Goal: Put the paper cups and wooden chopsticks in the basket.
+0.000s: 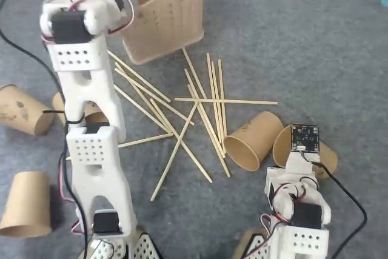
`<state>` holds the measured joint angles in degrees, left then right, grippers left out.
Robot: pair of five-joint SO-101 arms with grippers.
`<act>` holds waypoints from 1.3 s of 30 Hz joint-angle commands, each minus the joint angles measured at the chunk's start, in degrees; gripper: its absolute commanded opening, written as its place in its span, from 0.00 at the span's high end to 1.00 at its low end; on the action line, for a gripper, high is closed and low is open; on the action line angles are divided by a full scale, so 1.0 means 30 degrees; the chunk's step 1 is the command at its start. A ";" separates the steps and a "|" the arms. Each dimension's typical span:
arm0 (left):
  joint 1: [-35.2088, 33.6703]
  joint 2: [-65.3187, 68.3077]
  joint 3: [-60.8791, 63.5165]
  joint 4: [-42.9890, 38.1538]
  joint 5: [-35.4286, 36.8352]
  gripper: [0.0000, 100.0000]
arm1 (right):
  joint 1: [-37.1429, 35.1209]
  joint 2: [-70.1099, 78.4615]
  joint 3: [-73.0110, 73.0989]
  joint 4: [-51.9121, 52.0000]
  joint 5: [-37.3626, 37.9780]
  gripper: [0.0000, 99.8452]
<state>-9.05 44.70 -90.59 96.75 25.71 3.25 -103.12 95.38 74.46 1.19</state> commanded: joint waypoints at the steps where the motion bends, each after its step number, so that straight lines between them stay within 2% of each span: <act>1: -0.0527 -0.0088 0.1158 -0.1670 0.0381 0.99 | 0.0103 -0.0220 0.0352 0.0103 -0.0176 0.99; 10: -0.2696 -0.0059 0.3209 -0.2725 0.0264 0.99 | 0.0103 -0.0220 0.0352 0.0103 -0.0176 0.99; 14: -0.2784 -0.0029 0.3736 -0.3018 -0.1582 0.99 | 0.0103 -0.0220 0.0352 0.0103 -0.0176 0.99; 27: -0.0645 -0.0029 0.7604 -0.7326 -0.4659 0.99 | 0.0103 -0.0220 0.0352 0.0103 -0.0176 0.99; 35: 0.2168 -0.0059 0.7956 -0.6447 -0.6886 0.99 | 0.0103 -0.0220 0.0352 0.0103 -0.0176 0.99; 39: 0.2696 -0.0029 0.7956 -0.6300 -0.7590 0.99 | 0.0103 -0.0220 0.0352 0.0103 -0.0176 0.99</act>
<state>-3.69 45.93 -66.68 77.23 5.23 3.25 -103.12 95.38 74.46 1.19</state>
